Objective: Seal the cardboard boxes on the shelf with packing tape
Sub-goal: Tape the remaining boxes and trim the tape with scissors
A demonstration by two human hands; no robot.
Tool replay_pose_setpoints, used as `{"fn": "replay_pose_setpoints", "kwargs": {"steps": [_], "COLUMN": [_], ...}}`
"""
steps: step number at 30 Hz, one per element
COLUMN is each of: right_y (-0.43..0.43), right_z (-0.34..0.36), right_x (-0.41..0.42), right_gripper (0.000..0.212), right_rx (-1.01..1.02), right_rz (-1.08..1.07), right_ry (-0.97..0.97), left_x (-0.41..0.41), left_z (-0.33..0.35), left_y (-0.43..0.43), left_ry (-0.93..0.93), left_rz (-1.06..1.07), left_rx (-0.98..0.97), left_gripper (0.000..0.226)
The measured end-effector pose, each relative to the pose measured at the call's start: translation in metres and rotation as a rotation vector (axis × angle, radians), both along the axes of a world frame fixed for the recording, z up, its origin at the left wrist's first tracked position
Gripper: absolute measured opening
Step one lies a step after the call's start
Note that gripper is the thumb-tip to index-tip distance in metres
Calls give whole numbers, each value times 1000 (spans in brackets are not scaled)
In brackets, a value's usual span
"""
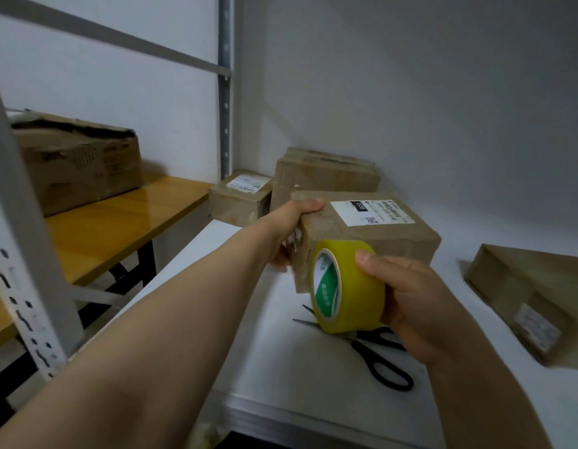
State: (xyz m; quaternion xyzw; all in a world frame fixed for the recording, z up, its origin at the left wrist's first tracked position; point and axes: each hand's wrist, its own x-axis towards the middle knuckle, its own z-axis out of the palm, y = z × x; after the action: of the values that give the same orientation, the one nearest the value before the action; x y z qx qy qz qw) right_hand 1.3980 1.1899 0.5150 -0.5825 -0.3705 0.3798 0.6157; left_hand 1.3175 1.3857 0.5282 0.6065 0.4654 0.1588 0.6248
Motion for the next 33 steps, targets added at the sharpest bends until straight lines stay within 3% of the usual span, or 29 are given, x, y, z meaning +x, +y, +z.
{"fn": "replay_pose_setpoints", "kwargs": {"steps": [4,6,9,12,14,16,17,19,20,22,24,30,33], "right_y": [7,10,16,27,34,37,37,44,52,68,80,91,92], "right_z": [-10,-12,-12,-11,-9,-3,3,13,17,19,15,12,18], "right_x": [3,5,3,-2,-1,9,15,30,38,48,53,50,43], "right_gripper": [34,33,37,42,47,48,36,19,27,37,28,30,39], "right_rx": [2,8,29,12,-25,-68,-39,4,-28,-62,-42,-186,-305], "right_rz": [15,11,34,78,-30,-309,-424,-371,-256,-73,-25,-101,-137], "right_ry": [25,37,57,48,-204,-677,-913,-1220,-1311,-1359,-1456,-1439,-1439], "left_x": [2,2,4,11,12,12,9,1,-4,-13,-17,-15,-14], "left_z": [8,9,11,7,5,5,6,10,11,11,7,5,16], "left_y": [9,11,8,8,7,8,7,5,2,-1,-5,-19,-20], "left_ry": [107,42,-86,-197,-271,-232,-188,-124,-116,-115,-127,-166,-158], "left_rz": [14,44,-64,-56,31,103,104,19,-32,-100,-108,-59,-81], "left_rx": [275,374,356,402,408,418,397,261,164,26,-24,-33,-35], "left_gripper": [82,74,60,82,98,100,97,83,72,58,49,29,32]}}
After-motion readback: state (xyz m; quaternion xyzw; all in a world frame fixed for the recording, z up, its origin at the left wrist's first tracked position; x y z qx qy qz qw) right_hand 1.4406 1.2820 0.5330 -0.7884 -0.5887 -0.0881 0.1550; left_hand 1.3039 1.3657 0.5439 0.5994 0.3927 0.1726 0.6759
